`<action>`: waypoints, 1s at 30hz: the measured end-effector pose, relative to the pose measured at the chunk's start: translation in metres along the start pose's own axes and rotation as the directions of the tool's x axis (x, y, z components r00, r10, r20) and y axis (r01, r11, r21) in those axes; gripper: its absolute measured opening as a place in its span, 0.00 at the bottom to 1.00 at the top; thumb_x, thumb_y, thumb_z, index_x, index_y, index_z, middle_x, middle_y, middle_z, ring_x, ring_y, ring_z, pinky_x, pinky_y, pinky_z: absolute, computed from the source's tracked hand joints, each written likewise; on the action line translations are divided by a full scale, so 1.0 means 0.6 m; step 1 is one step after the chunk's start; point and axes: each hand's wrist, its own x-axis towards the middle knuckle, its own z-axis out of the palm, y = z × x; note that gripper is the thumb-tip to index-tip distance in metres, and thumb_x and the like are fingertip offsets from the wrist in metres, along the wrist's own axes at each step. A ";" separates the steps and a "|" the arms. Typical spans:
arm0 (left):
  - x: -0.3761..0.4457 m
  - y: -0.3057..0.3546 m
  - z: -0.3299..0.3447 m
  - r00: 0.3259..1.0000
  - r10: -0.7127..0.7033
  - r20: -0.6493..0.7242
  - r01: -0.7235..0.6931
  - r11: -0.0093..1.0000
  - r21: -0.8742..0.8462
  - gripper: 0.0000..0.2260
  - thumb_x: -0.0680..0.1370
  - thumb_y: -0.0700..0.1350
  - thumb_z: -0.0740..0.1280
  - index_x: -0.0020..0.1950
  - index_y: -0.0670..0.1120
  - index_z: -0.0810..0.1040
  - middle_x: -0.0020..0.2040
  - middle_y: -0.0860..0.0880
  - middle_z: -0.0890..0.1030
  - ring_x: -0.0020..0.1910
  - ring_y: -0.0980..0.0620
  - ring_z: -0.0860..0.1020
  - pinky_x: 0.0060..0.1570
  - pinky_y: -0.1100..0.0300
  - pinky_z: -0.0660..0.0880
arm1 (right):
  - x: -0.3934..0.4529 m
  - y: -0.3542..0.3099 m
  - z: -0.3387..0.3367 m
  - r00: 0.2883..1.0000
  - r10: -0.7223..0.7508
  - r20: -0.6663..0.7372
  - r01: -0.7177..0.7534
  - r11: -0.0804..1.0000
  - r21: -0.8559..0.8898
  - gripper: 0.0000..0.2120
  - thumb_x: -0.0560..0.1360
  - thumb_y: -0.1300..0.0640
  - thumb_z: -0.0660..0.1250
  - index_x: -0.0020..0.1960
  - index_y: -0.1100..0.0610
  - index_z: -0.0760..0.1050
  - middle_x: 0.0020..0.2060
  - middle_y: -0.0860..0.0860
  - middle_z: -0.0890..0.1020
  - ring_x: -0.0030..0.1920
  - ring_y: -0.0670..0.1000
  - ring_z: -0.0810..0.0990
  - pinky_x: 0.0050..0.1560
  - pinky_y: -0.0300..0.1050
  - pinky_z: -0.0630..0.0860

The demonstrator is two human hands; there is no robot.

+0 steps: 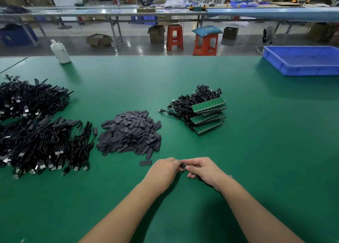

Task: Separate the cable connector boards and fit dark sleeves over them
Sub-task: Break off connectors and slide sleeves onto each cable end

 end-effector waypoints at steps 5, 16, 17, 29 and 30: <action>0.001 -0.002 0.001 0.998 0.035 -0.051 -0.036 0.999 -0.029 0.11 0.81 0.46 0.61 0.61 0.51 0.79 0.52 0.51 0.82 0.50 0.50 0.80 0.51 0.59 0.73 | 0.000 -0.002 0.001 1.000 -0.002 0.005 0.002 1.000 0.006 0.14 0.79 0.66 0.66 0.63 0.58 0.80 0.42 0.51 0.86 0.36 0.44 0.80 0.43 0.35 0.77; -0.010 -0.001 0.011 0.994 -0.082 -0.072 0.076 0.993 -0.091 0.12 0.82 0.50 0.62 0.61 0.49 0.80 0.52 0.49 0.82 0.51 0.47 0.79 0.52 0.56 0.73 | -0.002 -0.010 0.001 0.999 0.033 0.007 -0.033 0.999 0.031 0.12 0.77 0.65 0.68 0.59 0.57 0.83 0.43 0.55 0.87 0.37 0.45 0.81 0.41 0.35 0.76; -0.008 0.000 0.010 0.994 -0.099 -0.042 0.096 0.993 -0.075 0.13 0.82 0.51 0.62 0.62 0.49 0.79 0.52 0.49 0.81 0.51 0.47 0.79 0.52 0.55 0.73 | -0.002 -0.010 0.001 0.999 0.032 0.011 -0.032 0.999 0.030 0.12 0.77 0.65 0.68 0.59 0.58 0.82 0.43 0.56 0.86 0.37 0.46 0.81 0.42 0.35 0.77; -0.004 0.003 0.004 0.996 -0.095 0.006 0.095 0.995 -0.033 0.14 0.83 0.53 0.59 0.61 0.49 0.80 0.51 0.48 0.81 0.51 0.47 0.78 0.53 0.54 0.72 | -0.004 -0.019 0.005 0.999 0.031 -0.028 -0.031 0.999 0.019 0.13 0.78 0.66 0.67 0.62 0.62 0.79 0.39 0.53 0.85 0.33 0.44 0.80 0.39 0.34 0.77; -0.005 0.003 0.005 0.996 -0.088 0.000 0.088 0.996 -0.035 0.14 0.83 0.53 0.58 0.61 0.49 0.79 0.52 0.48 0.82 0.51 0.47 0.79 0.53 0.54 0.72 | -0.005 -0.020 0.005 0.999 0.034 -0.030 -0.033 0.999 0.017 0.13 0.78 0.66 0.67 0.62 0.62 0.79 0.40 0.54 0.85 0.33 0.44 0.80 0.40 0.35 0.77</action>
